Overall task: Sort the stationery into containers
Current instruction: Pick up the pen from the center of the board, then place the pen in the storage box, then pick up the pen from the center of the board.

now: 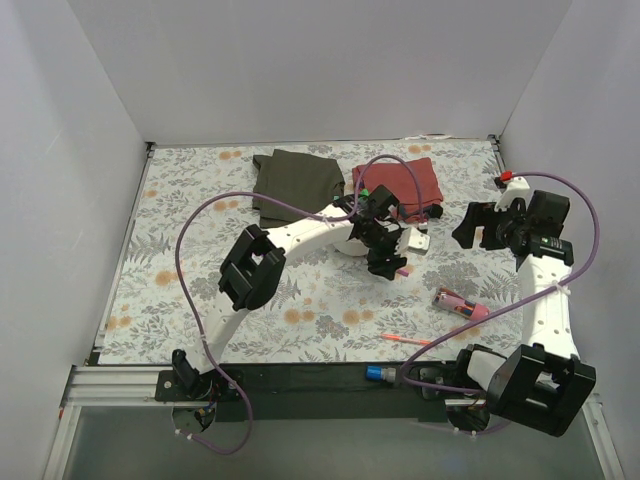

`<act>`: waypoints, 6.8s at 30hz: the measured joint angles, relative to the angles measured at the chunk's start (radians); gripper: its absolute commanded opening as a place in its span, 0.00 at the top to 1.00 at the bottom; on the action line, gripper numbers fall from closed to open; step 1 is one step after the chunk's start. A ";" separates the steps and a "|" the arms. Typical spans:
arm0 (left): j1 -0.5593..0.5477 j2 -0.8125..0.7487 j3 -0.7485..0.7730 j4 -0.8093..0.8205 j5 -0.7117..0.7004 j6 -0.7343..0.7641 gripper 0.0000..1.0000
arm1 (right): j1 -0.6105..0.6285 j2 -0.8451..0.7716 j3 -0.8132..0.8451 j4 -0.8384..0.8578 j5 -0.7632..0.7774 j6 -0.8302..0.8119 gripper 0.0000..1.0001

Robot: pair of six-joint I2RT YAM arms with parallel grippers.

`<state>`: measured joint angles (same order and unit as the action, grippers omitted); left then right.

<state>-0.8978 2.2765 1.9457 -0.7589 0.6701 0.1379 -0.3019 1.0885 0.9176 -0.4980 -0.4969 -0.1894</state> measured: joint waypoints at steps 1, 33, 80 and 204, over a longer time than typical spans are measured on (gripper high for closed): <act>-0.001 0.010 0.004 0.005 -0.004 0.001 0.50 | -0.006 0.004 0.000 0.000 -0.005 -0.002 0.09; -0.041 0.148 0.084 0.090 -0.103 0.017 1.00 | -0.045 0.073 0.032 -0.047 -0.041 -0.132 0.10; 0.428 -0.341 -0.833 1.722 -0.180 -1.237 1.00 | 0.231 0.151 0.029 0.052 0.246 -0.114 0.03; -0.364 -0.103 -0.645 1.061 -0.190 -0.805 0.80 | -0.184 -0.088 0.064 -0.129 -0.109 0.053 0.06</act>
<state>-1.2617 2.1735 1.3010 0.3016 0.4805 -0.6674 -0.4862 1.0004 0.9817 -0.6273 -0.6060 -0.1364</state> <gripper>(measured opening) 0.205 0.941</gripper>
